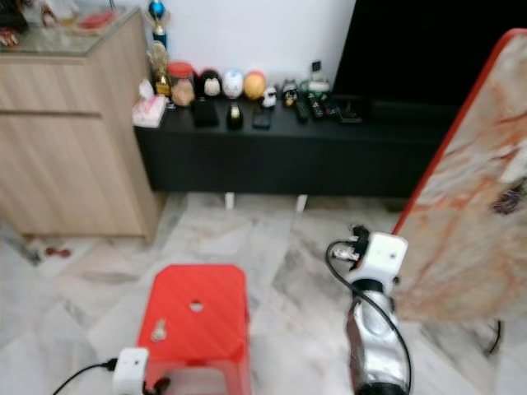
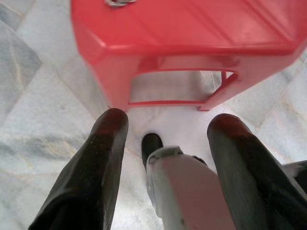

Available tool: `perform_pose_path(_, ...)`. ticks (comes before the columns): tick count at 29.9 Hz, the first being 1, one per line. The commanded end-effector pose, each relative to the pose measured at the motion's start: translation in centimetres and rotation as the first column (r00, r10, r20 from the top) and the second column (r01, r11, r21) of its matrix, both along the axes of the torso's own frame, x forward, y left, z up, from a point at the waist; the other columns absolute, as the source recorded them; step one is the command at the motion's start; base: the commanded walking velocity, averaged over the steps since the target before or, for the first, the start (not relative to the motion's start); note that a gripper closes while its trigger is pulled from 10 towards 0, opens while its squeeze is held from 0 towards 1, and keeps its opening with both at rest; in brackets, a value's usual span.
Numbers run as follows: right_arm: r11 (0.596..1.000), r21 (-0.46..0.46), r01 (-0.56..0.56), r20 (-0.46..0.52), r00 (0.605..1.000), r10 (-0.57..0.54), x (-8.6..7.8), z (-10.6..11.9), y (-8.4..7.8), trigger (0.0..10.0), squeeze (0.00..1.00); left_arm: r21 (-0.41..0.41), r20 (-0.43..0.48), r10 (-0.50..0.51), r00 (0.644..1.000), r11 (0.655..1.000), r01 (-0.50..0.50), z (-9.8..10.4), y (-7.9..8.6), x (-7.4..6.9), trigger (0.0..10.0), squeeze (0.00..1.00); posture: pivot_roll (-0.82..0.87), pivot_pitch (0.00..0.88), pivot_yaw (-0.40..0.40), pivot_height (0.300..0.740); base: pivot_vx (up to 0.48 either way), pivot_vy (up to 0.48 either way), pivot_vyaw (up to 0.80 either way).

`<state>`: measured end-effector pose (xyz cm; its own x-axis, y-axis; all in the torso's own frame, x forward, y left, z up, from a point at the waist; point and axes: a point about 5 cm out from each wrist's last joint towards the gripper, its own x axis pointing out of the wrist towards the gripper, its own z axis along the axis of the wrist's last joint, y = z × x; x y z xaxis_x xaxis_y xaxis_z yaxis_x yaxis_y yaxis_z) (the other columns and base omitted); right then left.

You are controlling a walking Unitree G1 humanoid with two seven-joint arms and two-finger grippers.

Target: Hang keys on a hook

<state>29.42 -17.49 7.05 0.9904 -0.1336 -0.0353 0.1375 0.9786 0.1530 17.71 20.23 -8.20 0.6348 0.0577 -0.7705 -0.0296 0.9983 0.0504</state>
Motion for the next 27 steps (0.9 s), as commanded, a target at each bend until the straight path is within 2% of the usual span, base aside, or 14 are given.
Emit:
perform_pose_path(1, 0.999, -0.003, 0.037, 0.016, 0.999, -0.037, 0.1, 0.5, -1.1, 10.0, 0.00, -0.010, 0.001, -0.026, 1.000, 1.000, 0.026, 0.0, -0.8, 0.2, 10.0, 0.00, 0.01, 0.000, -0.069, 0.740, 0.000, -0.375, 0.00)
perform_pose_path(8, 0.995, 0.035, 0.090, 0.028, 0.995, -0.091, 0.6, 1.1, -2.3, 10.0, 0.00, -0.006, 0.001, -0.050, 0.999, 0.999, 0.050, 0.0, -1.0, 0.3, 10.0, 0.00, 0.01, 0.000, -0.068, 0.740, 0.000, -0.375, 0.00)
perform_pose_path(15, 0.992, 0.034, 0.119, 0.020, 0.993, -0.120, 1.3, 1.7, -3.0, 10.0, 0.00, -0.012, 0.000, -0.044, 0.999, 0.999, 0.044, -0.1, -1.1, 0.2, 10.0, 0.00, 0.00, 0.000, -0.070, 0.740, 0.000, -0.376, 0.00)
perform_pose_path(27, 0.993, 0.042, 0.106, 0.021, 0.994, -0.107, 1.8, 1.9, -2.5, 10.0, 0.00, -0.006, -0.001, -0.032, 1.000, 0.999, 0.032, -0.1, -1.0, 0.1, 10.0, 0.00, 0.00, 0.000, -0.070, 0.740, 0.000, -0.376, 0.00)
